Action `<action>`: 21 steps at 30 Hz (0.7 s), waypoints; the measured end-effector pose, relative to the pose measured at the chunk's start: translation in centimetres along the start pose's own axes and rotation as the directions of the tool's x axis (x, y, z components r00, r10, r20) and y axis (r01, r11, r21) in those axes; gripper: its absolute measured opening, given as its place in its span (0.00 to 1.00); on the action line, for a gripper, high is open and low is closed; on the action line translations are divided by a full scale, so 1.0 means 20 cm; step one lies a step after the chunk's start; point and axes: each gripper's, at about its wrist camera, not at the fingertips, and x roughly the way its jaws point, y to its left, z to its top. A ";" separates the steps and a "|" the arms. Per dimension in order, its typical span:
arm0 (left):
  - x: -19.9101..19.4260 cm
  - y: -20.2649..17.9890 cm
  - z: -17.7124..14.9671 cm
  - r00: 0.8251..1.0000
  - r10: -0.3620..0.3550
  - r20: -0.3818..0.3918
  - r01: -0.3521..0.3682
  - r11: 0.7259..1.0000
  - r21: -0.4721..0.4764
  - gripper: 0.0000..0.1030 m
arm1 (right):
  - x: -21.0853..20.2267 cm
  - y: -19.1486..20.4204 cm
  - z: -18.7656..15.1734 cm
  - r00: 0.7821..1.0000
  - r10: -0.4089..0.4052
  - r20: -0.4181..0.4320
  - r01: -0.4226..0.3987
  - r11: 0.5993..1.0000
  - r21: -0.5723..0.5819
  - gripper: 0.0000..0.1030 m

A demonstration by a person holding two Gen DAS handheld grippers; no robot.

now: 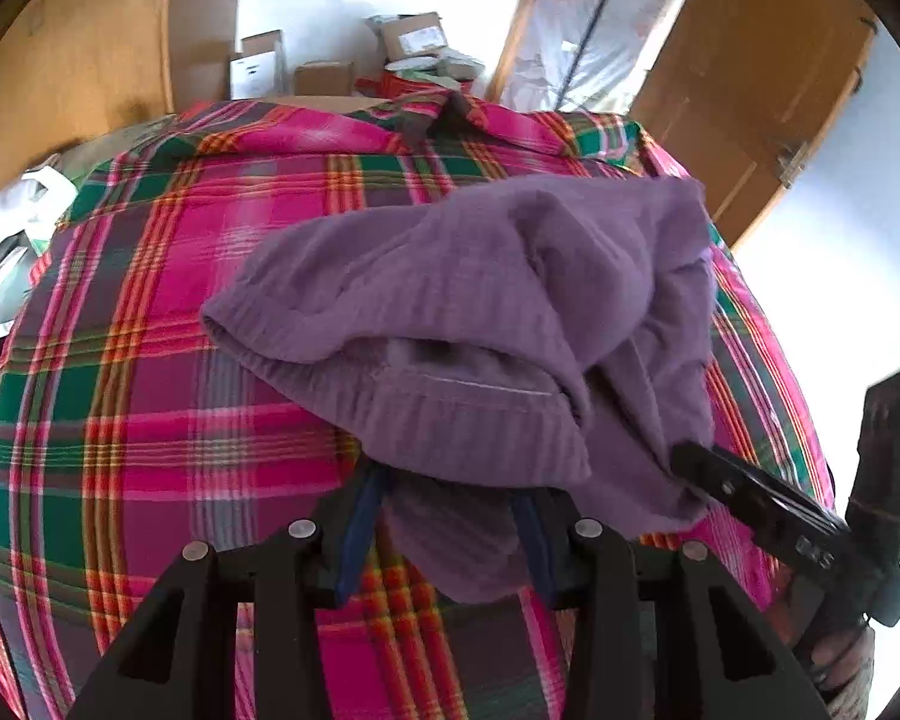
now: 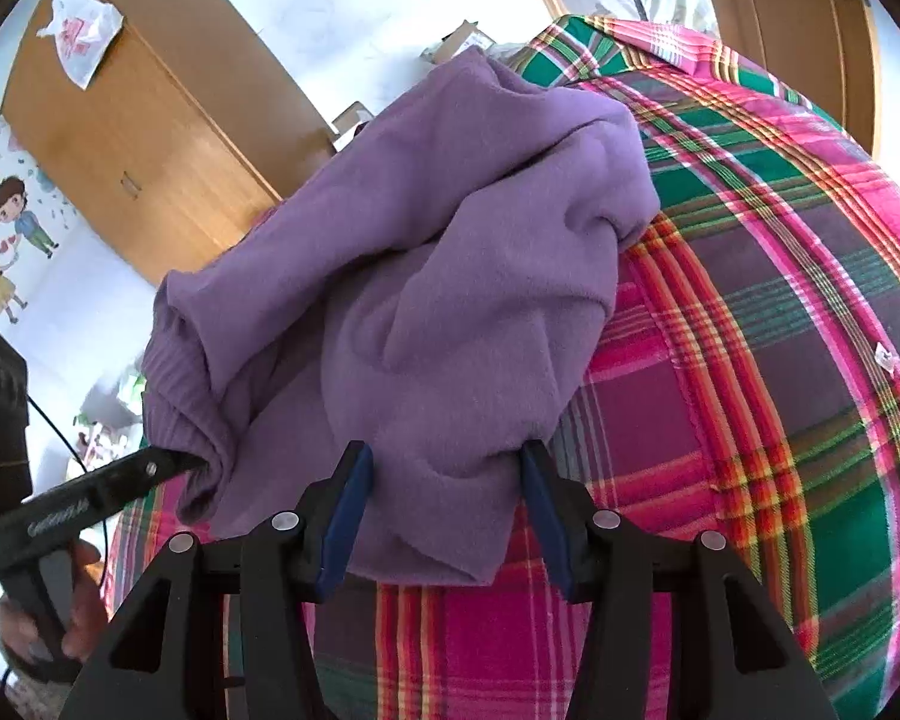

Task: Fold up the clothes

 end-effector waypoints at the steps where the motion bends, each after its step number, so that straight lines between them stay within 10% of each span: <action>1: 0.00 0.02 0.01 1.000 0.003 0.000 -0.003 1.000 -0.013 0.41 | 0.00 -0.01 0.00 1.000 0.000 0.001 0.000 1.000 0.007 0.52; 12: 0.01 0.17 0.06 1.000 -0.001 0.018 0.004 0.990 -0.139 0.41 | 0.06 0.05 0.02 0.999 -0.049 0.017 0.049 0.998 -0.045 0.51; 16: 0.00 0.21 0.10 0.999 0.008 0.031 -0.003 0.985 -0.170 0.41 | 0.04 0.07 0.04 0.999 -0.035 0.040 0.038 0.996 -0.078 0.21; 21: -0.06 0.28 0.15 0.992 0.084 0.094 -0.062 0.975 -0.215 0.41 | -0.09 0.08 0.03 0.993 -0.006 0.119 0.015 0.997 -0.079 0.17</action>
